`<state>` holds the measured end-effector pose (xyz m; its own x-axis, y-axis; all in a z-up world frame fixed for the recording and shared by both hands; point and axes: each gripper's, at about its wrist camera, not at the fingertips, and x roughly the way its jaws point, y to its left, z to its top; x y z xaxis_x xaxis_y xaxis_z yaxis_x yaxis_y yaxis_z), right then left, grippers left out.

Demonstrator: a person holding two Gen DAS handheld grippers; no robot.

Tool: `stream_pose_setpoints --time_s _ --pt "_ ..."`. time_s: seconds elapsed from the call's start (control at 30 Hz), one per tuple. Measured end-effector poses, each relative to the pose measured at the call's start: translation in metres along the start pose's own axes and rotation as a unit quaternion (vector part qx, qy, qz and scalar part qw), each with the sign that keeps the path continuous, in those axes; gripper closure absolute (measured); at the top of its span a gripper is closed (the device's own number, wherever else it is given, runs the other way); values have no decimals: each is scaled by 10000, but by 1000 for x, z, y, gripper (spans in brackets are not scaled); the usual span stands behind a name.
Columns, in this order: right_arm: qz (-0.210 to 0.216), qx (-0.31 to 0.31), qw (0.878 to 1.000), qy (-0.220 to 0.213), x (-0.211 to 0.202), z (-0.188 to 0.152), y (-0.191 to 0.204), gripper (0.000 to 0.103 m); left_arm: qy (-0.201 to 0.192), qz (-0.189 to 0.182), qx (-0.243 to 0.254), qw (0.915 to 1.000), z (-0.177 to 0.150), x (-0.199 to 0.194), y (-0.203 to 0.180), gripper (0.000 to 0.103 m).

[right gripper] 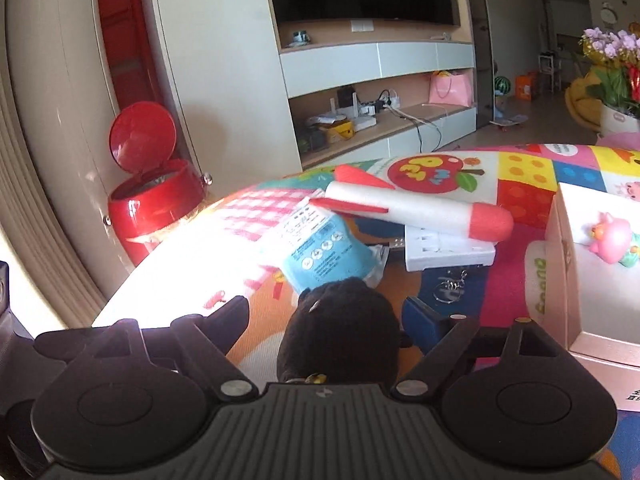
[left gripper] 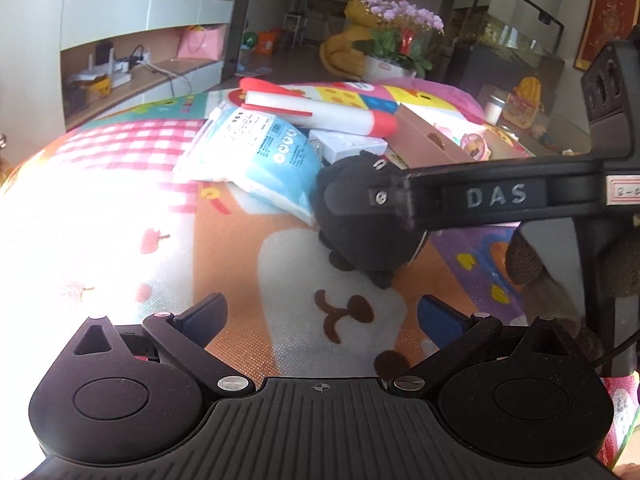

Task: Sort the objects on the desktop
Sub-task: 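Lift the black plush toy with the right gripper, then grasp the blue wipes packet with the left gripper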

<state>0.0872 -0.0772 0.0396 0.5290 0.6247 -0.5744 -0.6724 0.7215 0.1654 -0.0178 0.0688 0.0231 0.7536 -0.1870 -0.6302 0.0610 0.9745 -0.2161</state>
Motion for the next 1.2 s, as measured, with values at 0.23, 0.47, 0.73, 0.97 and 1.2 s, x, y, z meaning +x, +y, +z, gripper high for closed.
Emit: stream_pose_setpoints --time_s 0.23,0.47,0.73,0.97,1.2 --pt "-216 526 9981 217 -27 -15 -30 42 -37 159 545 9984 -4 8 -20 0" --pt "-1042 578 9927 -177 -124 -42 -52 42 -229 24 -659 9976 42 30 -14 0" --pt "-2192 1297 9670 -111 -158 -91 -95 41 -346 1279 -1255 9832 103 94 -12 0" --pt "-2266 1680 9588 -344 -169 -112 -105 35 -196 1925 -415 9802 96 115 -9 18" --pt "-2340 1610 9578 -437 -165 -114 -102 29 -300 1810 47 9830 83 89 3 39"
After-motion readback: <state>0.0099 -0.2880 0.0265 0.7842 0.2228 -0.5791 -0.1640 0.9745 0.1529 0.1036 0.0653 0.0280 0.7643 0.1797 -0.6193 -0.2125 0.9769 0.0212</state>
